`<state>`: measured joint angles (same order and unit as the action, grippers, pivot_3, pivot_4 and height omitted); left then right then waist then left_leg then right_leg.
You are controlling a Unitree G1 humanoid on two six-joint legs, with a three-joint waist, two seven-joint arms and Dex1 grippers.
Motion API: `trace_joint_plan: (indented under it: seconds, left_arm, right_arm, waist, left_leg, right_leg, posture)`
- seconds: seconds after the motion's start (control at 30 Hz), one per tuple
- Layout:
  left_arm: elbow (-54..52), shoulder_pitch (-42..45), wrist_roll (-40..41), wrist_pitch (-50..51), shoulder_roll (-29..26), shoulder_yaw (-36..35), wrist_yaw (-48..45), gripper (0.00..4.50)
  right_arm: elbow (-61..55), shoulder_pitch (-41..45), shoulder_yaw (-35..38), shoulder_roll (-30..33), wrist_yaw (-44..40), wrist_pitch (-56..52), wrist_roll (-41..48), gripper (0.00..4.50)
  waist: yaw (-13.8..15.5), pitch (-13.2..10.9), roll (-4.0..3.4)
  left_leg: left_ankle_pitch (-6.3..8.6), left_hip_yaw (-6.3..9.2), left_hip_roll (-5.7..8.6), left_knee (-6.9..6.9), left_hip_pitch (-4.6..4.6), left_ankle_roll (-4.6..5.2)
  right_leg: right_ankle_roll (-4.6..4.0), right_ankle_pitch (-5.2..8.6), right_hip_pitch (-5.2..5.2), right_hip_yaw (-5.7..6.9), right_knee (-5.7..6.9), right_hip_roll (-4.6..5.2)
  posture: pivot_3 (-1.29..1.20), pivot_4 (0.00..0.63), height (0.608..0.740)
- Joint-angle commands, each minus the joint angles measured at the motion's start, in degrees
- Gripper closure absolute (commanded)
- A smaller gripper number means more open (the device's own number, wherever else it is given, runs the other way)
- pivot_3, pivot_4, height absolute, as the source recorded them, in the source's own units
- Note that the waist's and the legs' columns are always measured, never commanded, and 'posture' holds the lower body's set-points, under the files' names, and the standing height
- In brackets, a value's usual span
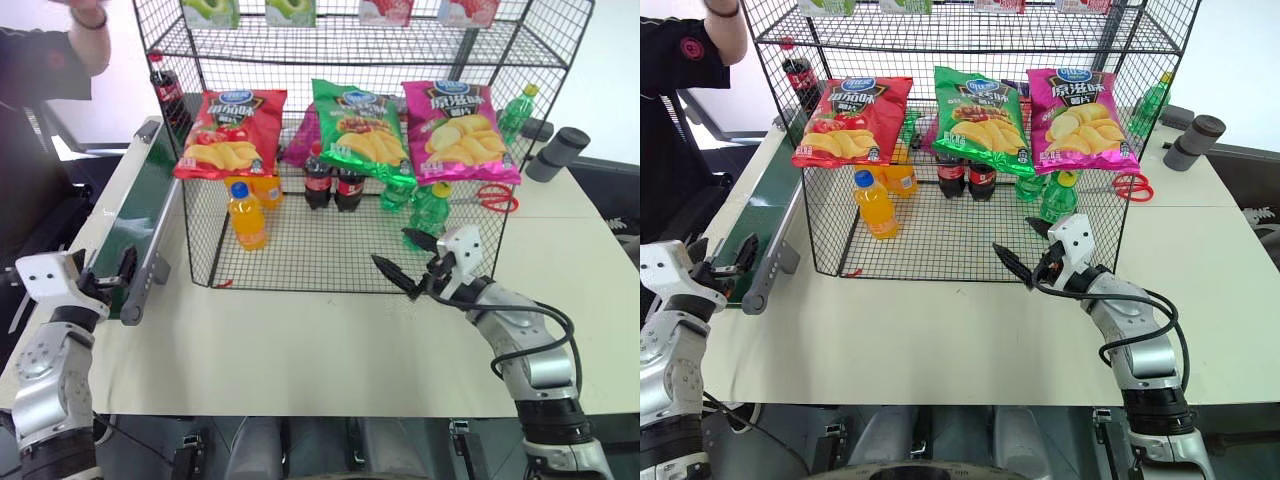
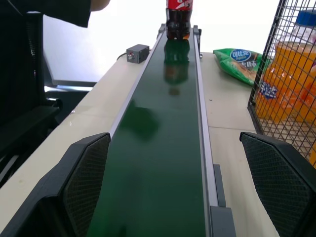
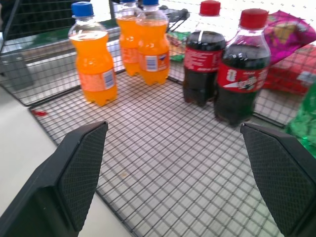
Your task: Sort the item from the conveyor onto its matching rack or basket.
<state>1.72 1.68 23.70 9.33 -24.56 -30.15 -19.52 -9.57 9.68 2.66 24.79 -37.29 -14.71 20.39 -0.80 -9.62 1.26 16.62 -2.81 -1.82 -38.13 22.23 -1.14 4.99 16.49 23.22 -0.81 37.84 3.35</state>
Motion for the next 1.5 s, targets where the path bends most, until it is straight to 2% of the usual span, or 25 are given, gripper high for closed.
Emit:
trace_joint_plan:
  seconds: [0.03,0.2,0.93,1.2,1.5]
  left_arm:
    - [-0.58,0.43,-0.71,-1.98,0.11,0.1,0.59,0.0]
    - [-0.06,1.05,-1.17,-2.0,1.11,0.64,1.72,0.0]
    - [-0.31,0.68,-1.69,-2.06,1.58,1.41,2.97,0.0]
    - [0.47,0.95,-2.34,-2.82,1.54,1.33,3.52,0.0]
    - [1.92,1.7,-2.61,-4.19,1.64,1.81,3.87,0.0]
  right_arm:
    - [-2.57,1.1,0.98,-0.1,0.13,-0.25,1.26,0.03]
    - [-2.44,1.53,0.73,1.1,0.62,-5.55,2.02,0.03]
    - [-1.67,0.09,-1.18,-0.8,-2.7,1.8,0.48,0.03]
    - [-6.69,-0.36,-2.6,-0.43,-6.99,-3.53,6.59,0.03]
    - [-11.58,0.59,-4.7,-0.13,-7.72,-8.54,8.96,0.03]
  waist:
    - [0.0,0.0,0.0]
    - [-0.01,0.0,0.0]
    - [-0.03,0.0,0.01]
    - [-0.05,0.0,0.01]
    - [-0.01,0.01,0.01]
  left_leg:
    - [0.0,0.0,0.0,0.0,0.0,0.0]
    - [0.0,0.01,-0.01,0.0,0.0,0.0]
    - [0.0,0.01,0.0,0.0,0.02,0.0]
    - [0.0,0.02,-0.01,0.0,0.02,0.0]
    - [0.0,0.03,-0.01,0.0,0.04,0.0]
  right_leg:
    - [0.0,0.0,0.0,0.0,0.0,0.0]
    - [0.0,0.0,0.0,0.0,0.01,0.01]
    - [0.0,0.0,0.01,0.03,0.0,0.01]
    - [0.0,0.0,0.01,0.03,0.0,0.02]
    - [0.0,0.0,0.02,0.04,-0.02,0.06]
  posture:
    - [0.0,0.15,0.74]
    - [0.0,0.15,0.74]
    - [0.0,0.15,0.74]
    - [0.0,0.15,0.74]
    - [0.0,0.15,0.74]
